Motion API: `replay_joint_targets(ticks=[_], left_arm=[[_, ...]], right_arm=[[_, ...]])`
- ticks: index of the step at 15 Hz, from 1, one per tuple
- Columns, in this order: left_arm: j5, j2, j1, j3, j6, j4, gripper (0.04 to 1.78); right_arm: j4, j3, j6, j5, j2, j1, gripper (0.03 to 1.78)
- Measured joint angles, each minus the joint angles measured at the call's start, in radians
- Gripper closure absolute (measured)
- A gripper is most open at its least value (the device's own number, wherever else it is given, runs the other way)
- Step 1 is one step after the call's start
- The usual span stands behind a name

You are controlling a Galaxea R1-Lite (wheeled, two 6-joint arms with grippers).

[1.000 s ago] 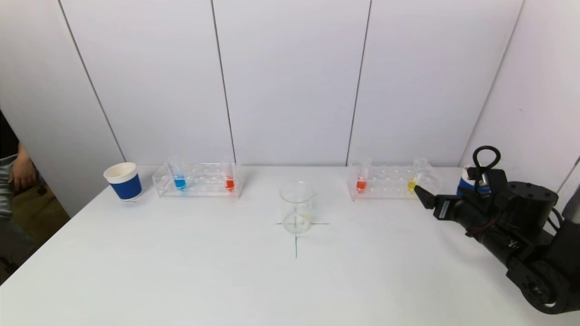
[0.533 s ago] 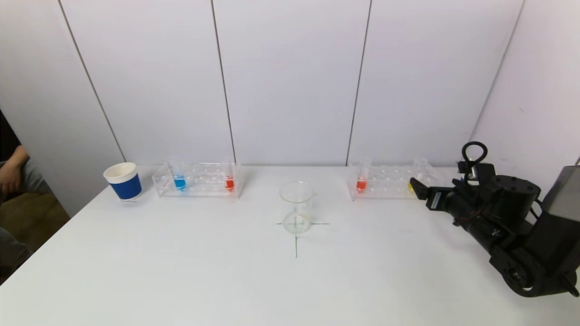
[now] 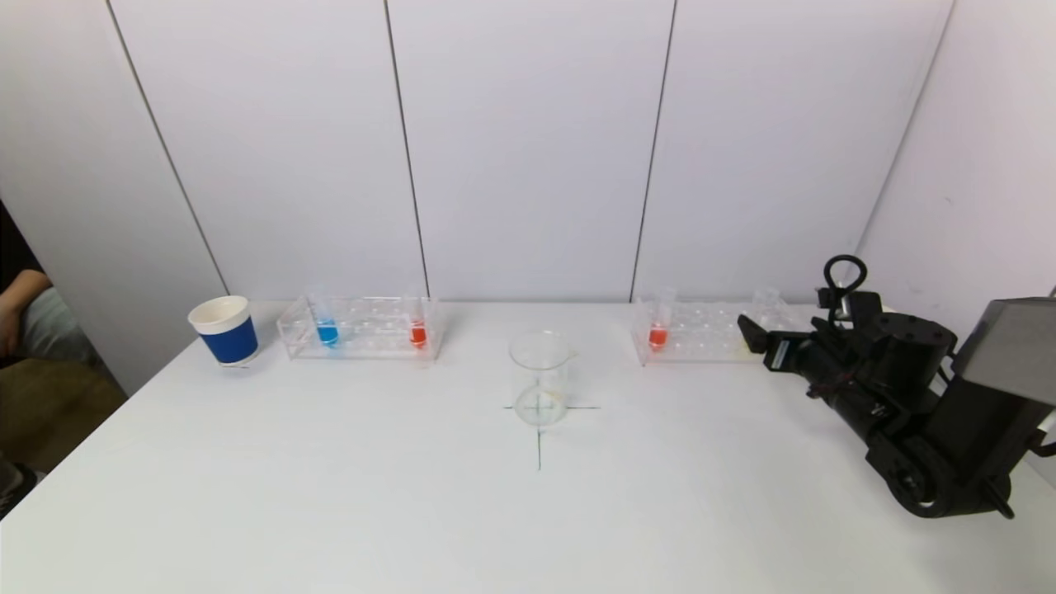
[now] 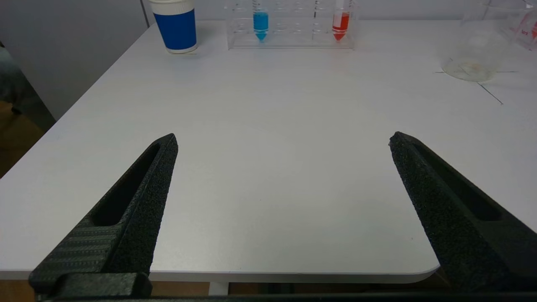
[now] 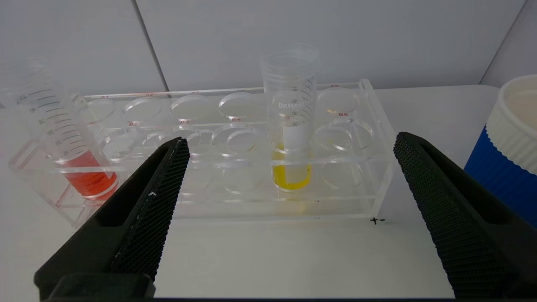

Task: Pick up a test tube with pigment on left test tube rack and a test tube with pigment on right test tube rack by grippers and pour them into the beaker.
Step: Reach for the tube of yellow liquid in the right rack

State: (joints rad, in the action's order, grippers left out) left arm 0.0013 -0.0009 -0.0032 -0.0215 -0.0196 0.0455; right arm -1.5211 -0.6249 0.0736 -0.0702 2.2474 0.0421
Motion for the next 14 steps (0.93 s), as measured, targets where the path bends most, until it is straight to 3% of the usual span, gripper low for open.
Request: replay_joint_targets(ticks=[14], left_arm=[[0.000, 0.000, 0.000, 0.000, 0.000, 0.000, 0.06]], right_arm=[[0.000, -0.112, 0.000, 0.003, 0.068, -0.011, 0.04]])
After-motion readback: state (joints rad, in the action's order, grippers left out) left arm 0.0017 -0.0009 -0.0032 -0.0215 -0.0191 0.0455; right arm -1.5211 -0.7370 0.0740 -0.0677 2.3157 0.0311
